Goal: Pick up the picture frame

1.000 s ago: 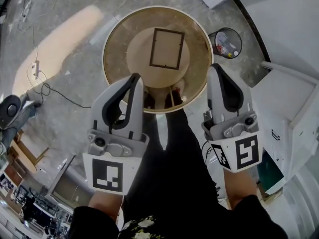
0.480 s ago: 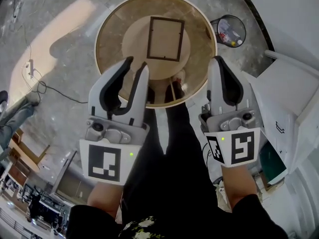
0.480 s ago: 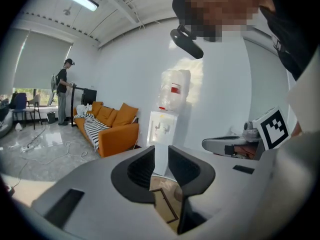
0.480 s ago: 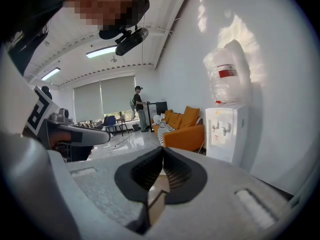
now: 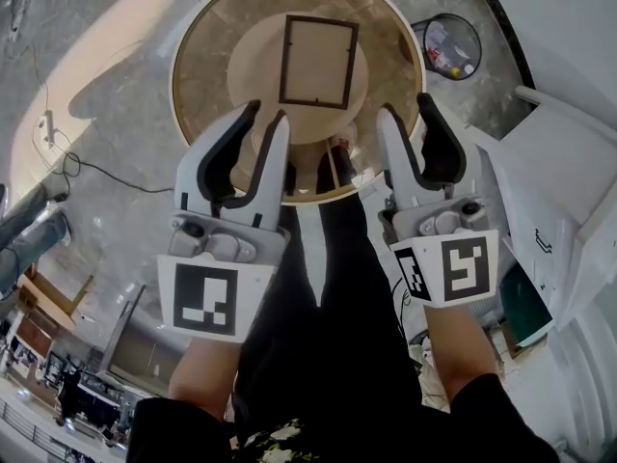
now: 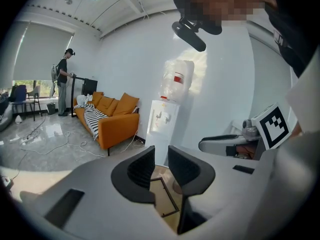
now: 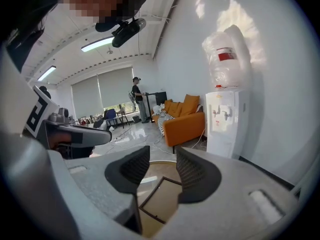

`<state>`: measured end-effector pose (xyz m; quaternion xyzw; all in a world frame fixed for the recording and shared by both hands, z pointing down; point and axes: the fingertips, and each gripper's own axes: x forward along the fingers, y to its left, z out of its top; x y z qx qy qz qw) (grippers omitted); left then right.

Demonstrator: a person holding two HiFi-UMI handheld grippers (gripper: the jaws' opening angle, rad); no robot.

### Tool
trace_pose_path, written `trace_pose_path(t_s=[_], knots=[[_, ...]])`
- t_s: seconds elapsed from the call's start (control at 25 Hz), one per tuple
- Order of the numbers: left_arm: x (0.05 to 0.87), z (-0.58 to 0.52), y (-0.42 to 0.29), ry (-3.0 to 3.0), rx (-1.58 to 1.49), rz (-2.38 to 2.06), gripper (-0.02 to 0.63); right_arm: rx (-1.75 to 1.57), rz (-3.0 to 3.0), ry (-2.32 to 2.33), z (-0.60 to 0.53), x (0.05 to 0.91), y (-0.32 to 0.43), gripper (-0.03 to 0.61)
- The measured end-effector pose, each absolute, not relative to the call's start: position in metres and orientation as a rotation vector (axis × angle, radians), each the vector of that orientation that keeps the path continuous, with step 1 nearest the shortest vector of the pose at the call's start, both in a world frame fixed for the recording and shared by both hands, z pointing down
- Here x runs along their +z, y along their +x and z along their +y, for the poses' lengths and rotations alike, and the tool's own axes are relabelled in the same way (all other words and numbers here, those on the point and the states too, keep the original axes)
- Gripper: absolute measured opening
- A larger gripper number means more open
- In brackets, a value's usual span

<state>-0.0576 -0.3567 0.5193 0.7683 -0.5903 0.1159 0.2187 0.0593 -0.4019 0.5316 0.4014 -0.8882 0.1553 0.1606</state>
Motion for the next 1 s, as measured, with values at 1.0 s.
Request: trace_pose_path(t_s=[1.0], knots=[[0.667,-0.381,-0.080,1.997,0.454,-1.569,0.143,0.609,-2.380,1.116,-0.428,0.675,0.050,0.167]])
